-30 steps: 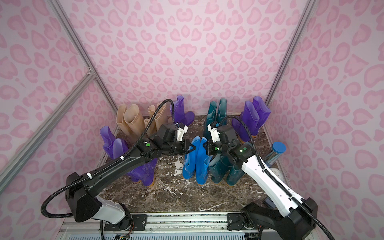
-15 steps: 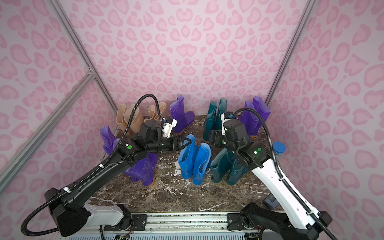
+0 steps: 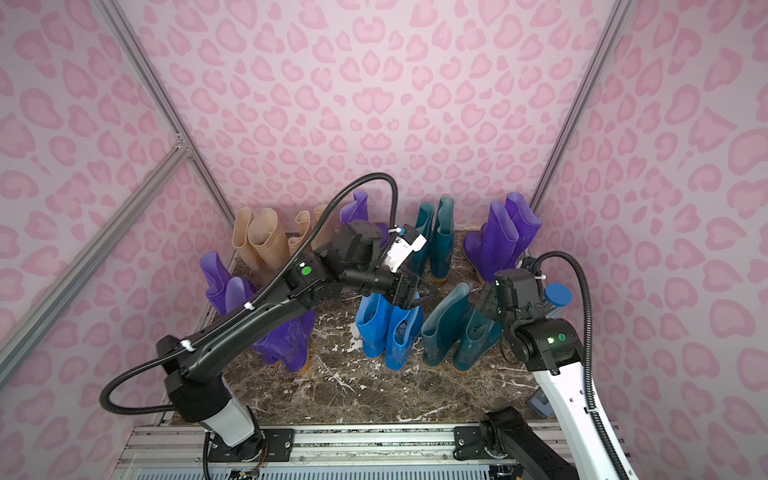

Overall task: Match and arrange rain boots in pairs
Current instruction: Adjust a pair of rain boots at the center of the board.

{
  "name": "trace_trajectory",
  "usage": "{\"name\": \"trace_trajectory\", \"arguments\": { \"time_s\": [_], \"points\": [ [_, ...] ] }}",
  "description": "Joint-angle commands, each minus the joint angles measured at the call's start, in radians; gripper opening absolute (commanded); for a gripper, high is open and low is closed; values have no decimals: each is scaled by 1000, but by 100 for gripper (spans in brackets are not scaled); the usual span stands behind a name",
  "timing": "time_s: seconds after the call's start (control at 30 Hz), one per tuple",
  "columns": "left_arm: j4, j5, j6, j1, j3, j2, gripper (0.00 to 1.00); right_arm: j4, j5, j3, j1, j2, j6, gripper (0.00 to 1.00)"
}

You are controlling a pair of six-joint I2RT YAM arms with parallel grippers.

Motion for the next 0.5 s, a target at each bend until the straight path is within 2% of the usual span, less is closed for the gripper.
{"name": "trace_trajectory", "arguments": {
  "time_s": [0.0,0.03,0.13,0.2,0.3,0.37,0.43,0.47],
  "points": [
    [-120,6,78,-25,168,143,80,122,-225,-67,-102,-17,-93,85],
    [-139,15,81,-30,221,196,80,147,-265,-83,-135,-14,-103,83],
    [-234,-47,95,-47,415,350,79,215,-414,-129,-229,-12,-142,68],
    [-315,-126,103,-55,542,439,77,256,-479,-142,-266,-12,-171,53],
    [-312,-199,102,-55,579,478,72,295,-517,-147,-268,5,-186,22],
    [-293,-207,107,-54,578,488,69,329,-557,-151,-267,13,-191,9],
    [-281,-200,106,-55,578,497,61,359,-591,-150,-268,21,-197,0],
    [-274,-186,102,-55,577,504,56,375,-616,-146,-267,24,-203,0]
  ]
}}
